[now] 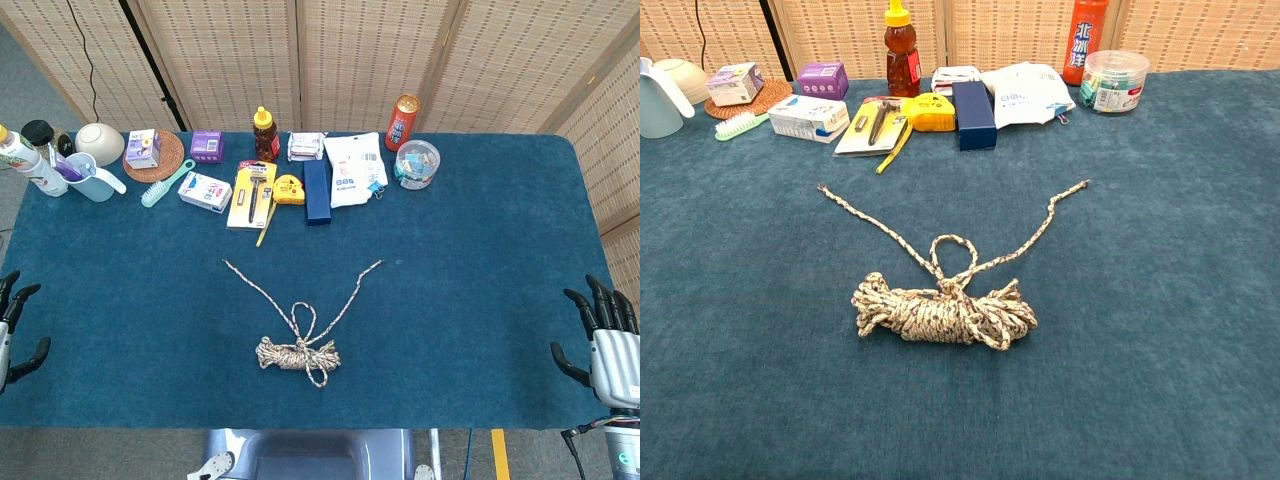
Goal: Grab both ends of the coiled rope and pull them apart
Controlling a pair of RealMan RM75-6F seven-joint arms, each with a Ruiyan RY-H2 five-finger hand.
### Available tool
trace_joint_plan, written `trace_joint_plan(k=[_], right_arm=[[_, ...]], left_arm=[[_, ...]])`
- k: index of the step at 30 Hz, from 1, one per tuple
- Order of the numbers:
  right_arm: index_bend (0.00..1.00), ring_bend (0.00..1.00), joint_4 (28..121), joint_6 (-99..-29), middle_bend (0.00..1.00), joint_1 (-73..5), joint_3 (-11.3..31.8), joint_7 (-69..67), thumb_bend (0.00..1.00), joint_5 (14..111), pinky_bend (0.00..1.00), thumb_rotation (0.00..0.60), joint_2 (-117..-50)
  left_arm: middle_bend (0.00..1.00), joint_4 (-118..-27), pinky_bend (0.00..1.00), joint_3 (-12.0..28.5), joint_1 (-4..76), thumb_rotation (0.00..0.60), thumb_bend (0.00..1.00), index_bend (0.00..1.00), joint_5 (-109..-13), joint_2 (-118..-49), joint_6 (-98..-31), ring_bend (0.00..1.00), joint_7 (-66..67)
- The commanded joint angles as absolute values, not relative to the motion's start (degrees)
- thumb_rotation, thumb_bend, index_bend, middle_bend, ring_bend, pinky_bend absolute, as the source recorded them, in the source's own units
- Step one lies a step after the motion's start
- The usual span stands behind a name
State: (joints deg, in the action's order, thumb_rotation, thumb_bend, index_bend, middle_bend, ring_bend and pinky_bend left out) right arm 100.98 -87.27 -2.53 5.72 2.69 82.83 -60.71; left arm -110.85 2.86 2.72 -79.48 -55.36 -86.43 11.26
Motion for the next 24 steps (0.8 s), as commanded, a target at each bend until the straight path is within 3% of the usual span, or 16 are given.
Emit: trace_joint_plan(k=[1, 24], right_arm=[[0.16, 0.0, 101.1, -87.2, 0.0, -2.6, 5.7, 2.8, 0.35, 82.9, 0.0, 0.6, -60.7], [0.21, 0.0, 101.1, -86.5, 0.02, -3.0, 5.4, 1.0, 0.35, 84.2, 0.0, 0.6, -60.2]], left_arm=[[0.04, -110.8, 0.0, 2.8, 2.7, 0.6, 0.33, 0.17, -79.4, -55.3, -86.4, 0.0, 11.2], [0.04, -111.5, 0.0, 3.2, 2.2, 0.6, 0.33, 0.17, -80.2, -52.7, -87.1, 0.01, 9.2]])
